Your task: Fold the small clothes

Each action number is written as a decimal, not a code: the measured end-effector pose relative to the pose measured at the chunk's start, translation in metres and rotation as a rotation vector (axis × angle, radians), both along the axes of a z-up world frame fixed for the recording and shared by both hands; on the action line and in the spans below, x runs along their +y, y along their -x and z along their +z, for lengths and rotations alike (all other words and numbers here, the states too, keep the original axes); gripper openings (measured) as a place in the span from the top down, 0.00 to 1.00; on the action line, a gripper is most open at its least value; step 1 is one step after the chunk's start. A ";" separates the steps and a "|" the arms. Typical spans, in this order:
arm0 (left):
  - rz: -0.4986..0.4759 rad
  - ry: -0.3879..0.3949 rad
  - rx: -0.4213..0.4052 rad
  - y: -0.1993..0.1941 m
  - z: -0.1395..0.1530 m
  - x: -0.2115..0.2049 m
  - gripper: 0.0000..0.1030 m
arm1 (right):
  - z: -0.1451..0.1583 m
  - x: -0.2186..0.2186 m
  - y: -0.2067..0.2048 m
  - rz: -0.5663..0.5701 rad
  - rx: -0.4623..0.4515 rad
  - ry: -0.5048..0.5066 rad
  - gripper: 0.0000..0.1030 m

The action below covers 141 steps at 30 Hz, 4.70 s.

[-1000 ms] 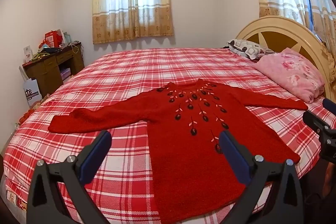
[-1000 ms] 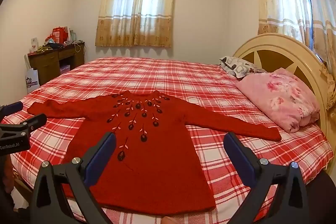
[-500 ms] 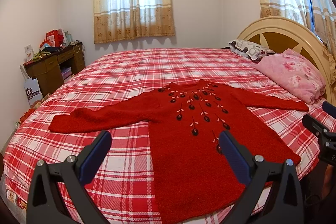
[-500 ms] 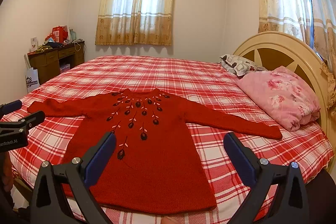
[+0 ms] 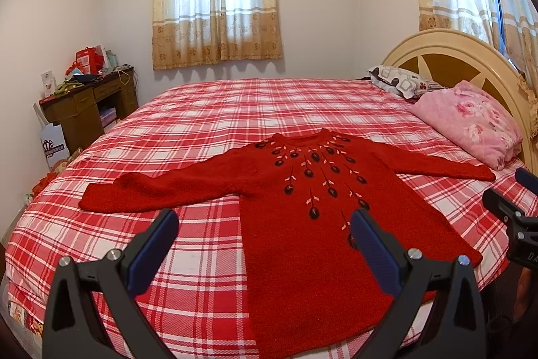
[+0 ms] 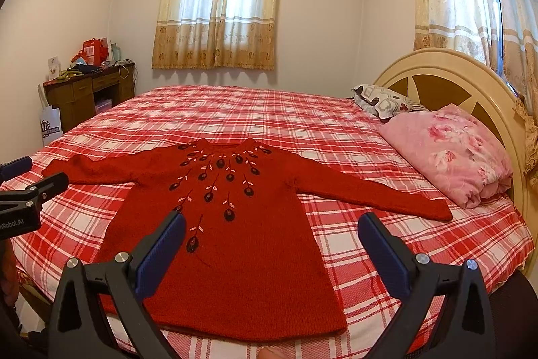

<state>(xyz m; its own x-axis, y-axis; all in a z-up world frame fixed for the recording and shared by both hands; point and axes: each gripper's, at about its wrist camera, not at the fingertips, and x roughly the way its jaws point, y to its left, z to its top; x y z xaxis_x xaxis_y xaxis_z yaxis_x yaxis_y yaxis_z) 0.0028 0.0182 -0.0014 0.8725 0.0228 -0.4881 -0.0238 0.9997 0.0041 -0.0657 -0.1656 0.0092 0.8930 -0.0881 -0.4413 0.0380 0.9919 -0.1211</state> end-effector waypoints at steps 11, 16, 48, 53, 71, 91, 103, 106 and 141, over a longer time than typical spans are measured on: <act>0.002 0.000 0.002 0.000 0.000 -0.003 0.00 | -0.002 0.001 -0.001 0.003 0.011 0.002 0.01; 0.003 0.000 0.004 0.001 0.000 -0.003 0.00 | -0.003 0.001 -0.002 0.002 0.013 0.002 0.01; 0.010 0.000 0.028 -0.004 -0.009 -0.002 0.00 | -0.017 -0.002 -0.012 0.004 0.058 -0.003 0.01; 0.015 -0.021 0.031 -0.011 -0.015 -0.002 0.00 | -0.032 -0.013 -0.025 -0.010 0.112 -0.020 0.01; -0.027 -0.175 0.096 -0.098 -0.063 -0.006 0.00 | -0.068 -0.214 -0.088 -0.388 0.312 -0.208 0.01; 0.030 -0.177 0.175 -0.162 -0.086 0.006 0.00 | -0.087 -0.402 -0.167 -0.705 0.398 -0.421 0.42; 0.057 -0.144 0.201 -0.167 -0.090 0.022 0.00 | -0.085 -0.370 -0.198 -0.588 0.435 -0.309 0.86; 0.061 -0.132 0.195 -0.163 -0.087 0.029 0.00 | -0.072 -0.357 -0.199 -0.568 0.389 -0.291 0.86; 0.131 -0.042 0.187 -0.146 -0.089 0.089 0.00 | 0.091 -0.109 -0.267 -0.052 0.100 -0.121 0.86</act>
<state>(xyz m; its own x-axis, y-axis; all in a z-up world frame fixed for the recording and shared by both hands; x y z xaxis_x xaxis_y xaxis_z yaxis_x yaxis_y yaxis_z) 0.1488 0.1073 -0.0902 0.7552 0.1538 -0.6372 -0.1483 0.9870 0.0624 0.2013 -0.2742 0.1000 0.8395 -0.0743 -0.5383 0.0839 0.9965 -0.0067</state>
